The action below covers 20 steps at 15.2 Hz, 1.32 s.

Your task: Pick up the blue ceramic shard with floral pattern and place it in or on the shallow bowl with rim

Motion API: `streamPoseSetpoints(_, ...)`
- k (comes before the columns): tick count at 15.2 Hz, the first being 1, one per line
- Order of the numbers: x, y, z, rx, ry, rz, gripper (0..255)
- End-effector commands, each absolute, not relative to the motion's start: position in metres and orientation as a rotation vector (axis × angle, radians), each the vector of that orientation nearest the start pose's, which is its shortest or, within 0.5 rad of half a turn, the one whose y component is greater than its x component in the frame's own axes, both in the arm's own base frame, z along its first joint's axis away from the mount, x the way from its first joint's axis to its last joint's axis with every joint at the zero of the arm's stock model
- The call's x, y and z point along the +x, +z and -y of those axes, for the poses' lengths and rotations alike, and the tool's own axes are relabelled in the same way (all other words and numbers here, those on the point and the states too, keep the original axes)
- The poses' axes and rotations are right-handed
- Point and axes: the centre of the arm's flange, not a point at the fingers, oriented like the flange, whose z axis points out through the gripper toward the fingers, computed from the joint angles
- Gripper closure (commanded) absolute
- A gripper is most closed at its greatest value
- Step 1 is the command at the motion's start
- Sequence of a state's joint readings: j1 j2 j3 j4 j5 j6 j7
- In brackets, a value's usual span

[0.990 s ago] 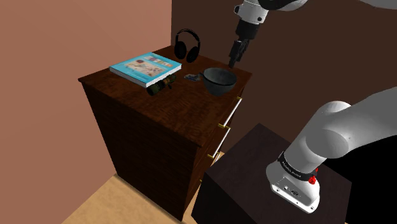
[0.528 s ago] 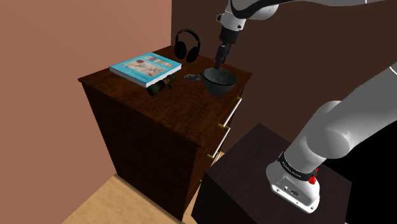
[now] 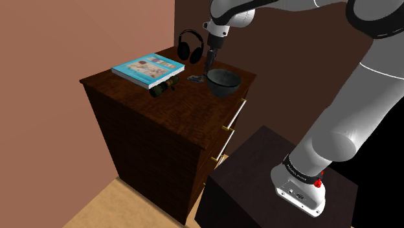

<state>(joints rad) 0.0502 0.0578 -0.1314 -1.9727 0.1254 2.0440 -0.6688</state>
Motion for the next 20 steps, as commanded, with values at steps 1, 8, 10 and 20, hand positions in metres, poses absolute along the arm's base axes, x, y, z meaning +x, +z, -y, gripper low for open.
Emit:
streamPoseSetpoints(1, 0.594, 0.427, 0.039, -2.919, -0.076, 0.85, 0)
streamPoseSetpoints(8, 0.654, 0.388, 0.036, -2.86, -0.067, 0.966, 0)
streamPoseSetpoints(10, 0.654, 0.378, 0.034, -2.86, -0.067, 0.966, 0)
streamPoseSetpoints(20, 0.654, 0.354, 0.031, -2.86, -0.067, 0.966, 0)
